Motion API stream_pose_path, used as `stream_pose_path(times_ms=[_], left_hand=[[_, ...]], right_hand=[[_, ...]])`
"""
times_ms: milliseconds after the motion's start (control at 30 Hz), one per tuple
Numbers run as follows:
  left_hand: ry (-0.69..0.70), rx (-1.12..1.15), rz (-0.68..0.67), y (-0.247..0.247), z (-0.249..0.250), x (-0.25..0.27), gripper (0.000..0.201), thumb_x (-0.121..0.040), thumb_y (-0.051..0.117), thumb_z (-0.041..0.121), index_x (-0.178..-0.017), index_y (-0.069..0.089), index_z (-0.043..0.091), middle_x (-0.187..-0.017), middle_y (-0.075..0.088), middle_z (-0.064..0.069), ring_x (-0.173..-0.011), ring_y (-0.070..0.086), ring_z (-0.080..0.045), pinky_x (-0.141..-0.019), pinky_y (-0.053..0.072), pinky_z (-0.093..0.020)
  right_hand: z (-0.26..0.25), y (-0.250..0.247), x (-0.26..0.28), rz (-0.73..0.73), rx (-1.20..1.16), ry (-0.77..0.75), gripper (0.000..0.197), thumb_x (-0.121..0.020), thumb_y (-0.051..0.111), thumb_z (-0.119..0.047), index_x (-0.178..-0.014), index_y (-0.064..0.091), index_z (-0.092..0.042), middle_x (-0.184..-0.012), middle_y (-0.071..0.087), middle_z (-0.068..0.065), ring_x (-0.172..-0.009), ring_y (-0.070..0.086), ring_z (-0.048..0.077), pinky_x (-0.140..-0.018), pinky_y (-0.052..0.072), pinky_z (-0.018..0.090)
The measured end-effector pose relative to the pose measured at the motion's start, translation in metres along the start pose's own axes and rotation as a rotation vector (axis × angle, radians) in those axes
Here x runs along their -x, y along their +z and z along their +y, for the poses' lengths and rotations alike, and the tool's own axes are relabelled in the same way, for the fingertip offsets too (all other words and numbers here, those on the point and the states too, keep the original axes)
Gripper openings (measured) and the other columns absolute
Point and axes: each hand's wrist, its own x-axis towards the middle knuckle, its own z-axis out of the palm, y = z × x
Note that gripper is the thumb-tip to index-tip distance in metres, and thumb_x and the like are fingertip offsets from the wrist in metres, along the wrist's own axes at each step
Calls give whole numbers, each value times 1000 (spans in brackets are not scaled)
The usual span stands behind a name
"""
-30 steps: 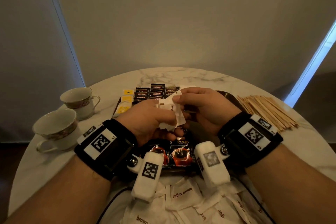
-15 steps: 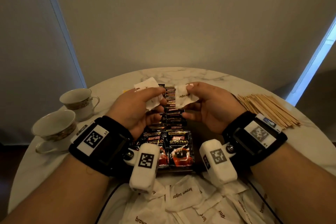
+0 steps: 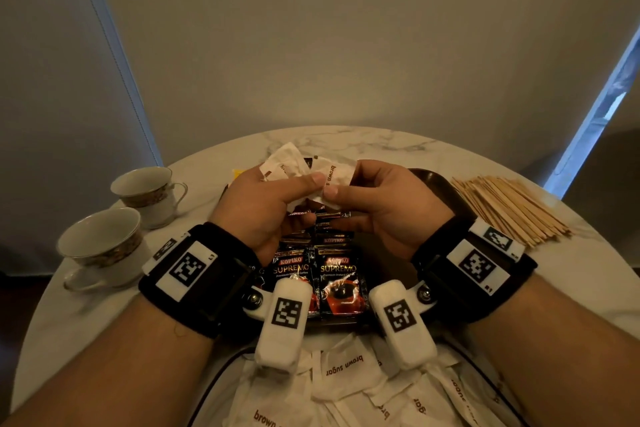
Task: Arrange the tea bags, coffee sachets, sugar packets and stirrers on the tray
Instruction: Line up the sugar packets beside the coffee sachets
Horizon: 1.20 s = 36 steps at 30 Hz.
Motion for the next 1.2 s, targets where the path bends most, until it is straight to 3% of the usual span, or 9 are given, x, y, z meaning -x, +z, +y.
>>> stream_pose_path(times_ms=[133, 233, 333, 500, 700, 833, 933, 1033, 1200], left_hand=[[-19, -29, -46, -2, 1, 0, 32, -83, 76, 1, -115, 70, 3, -95, 75, -11, -71, 66, -20, -47, 49, -24], [-2, -62, -74, -1, 1, 1, 44, -73, 83, 19, -114, 72, 5, -91, 74, -8, -68, 63, -16, -48, 46, -23], [13, -44, -12, -2, 0, -2, 34, -83, 80, 15, -113, 70, 3, -85, 75, -7, -62, 61, -13, -44, 45, -21], [-8, -3, 2, 0, -1, -5, 25, -87, 77, 11, -110, 69, 4, -77, 75, -3, -57, 65, -10, -43, 49, -19], [-32, 70, 55, 1, -2, -5, 27, -88, 78, 19, -112, 72, 7, -85, 76, -6, -62, 66, -11, -45, 51, -20], [-40, 66, 70, 0, 1, -6, 18, -91, 76, 21, -103, 73, 7, -83, 75, -6, -60, 65, -10, -44, 51, -20], [-46, 60, 92, -4, 4, -7, 13, -94, 72, 18, -103, 71, 7, -80, 76, -4, -56, 64, -8, -44, 51, -20], [-52, 58, 107, -7, 5, -9, 15, -94, 71, 15, -105, 70, 6, -78, 76, -3, -55, 65, -7, -45, 51, -20], [-46, 51, 108, -10, 6, -11, 14, -95, 71, 15, -105, 70, 6, -78, 76, -3, -56, 65, -7, -45, 51, -20]], right_hand=[[-2, -1, -2, 60, -64, -5, 7, -91, 69, -4, -98, 70, -5, -96, 75, 13, -81, 71, 24, -65, 61, 30], [-3, -3, -2, 42, -18, -17, 6, -92, 68, -3, -97, 72, -5, -96, 74, 17, -82, 70, 24, -65, 61, 29], [-4, -2, -2, 72, 13, -45, 6, -88, 72, -5, -94, 73, -3, -104, 74, 24, -87, 68, 30, -72, 63, 34], [-3, -1, -5, 228, -91, -112, 8, -88, 74, -9, -84, 70, -4, -75, 72, 8, -67, 68, 18, -68, 62, 35], [0, 2, -3, 165, -53, -48, 17, -87, 73, -3, -102, 69, 2, -106, 73, 24, -88, 72, 28, -68, 62, 31], [-5, -14, -19, 271, 16, -37, 5, -89, 74, -5, -93, 71, -6, -87, 71, 12, -69, 66, 16, -56, 54, 26], [-6, -46, -45, 471, 123, 55, 12, -90, 71, 0, -83, 68, -9, -79, 66, 10, -56, 56, 12, -51, 44, 25], [3, -77, -69, 517, 391, 239, 11, -90, 71, -4, -82, 67, -9, -89, 68, 16, -73, 59, 23, -65, 48, 34], [23, -90, -90, 508, 581, 430, 12, -86, 79, -10, -93, 75, -1, -88, 74, 16, -77, 64, 23, -88, 57, 40]])
